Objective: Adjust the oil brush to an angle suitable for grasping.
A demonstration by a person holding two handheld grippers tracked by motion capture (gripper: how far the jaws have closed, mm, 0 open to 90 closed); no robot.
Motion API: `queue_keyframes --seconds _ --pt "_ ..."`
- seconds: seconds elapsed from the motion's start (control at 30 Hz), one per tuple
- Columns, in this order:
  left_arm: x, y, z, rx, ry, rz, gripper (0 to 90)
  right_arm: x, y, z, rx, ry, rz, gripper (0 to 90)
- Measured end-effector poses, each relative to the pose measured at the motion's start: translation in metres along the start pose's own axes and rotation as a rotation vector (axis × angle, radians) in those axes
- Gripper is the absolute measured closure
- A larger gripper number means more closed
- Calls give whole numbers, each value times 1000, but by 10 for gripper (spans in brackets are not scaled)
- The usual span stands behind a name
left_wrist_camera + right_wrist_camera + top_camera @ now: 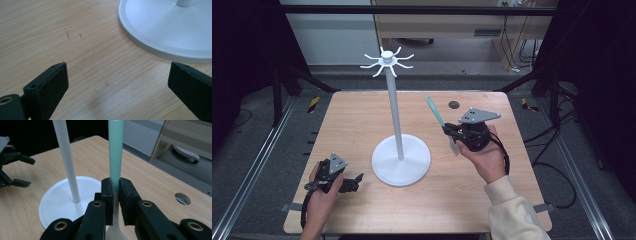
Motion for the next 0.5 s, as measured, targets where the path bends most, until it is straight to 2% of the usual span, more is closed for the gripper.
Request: queue_keyframes --seconds 0.17,0.5 --pt "0 0 -1 6 2 3 27 -5 -9 5 -15 -10 -36 824" --pt "0 0 -1 7 3 4 27 -13 -21 13 -23 1 -98 824"
Point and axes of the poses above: each handheld gripper's, and its own axes: x roughly forward along the jaws, y roughly out of its underside, z roughly to its left, the point moved 7 cm from there along x, roughly forward along the jaws, and after that the axes turned 13 degrees about -y, right-handed, at the moved point
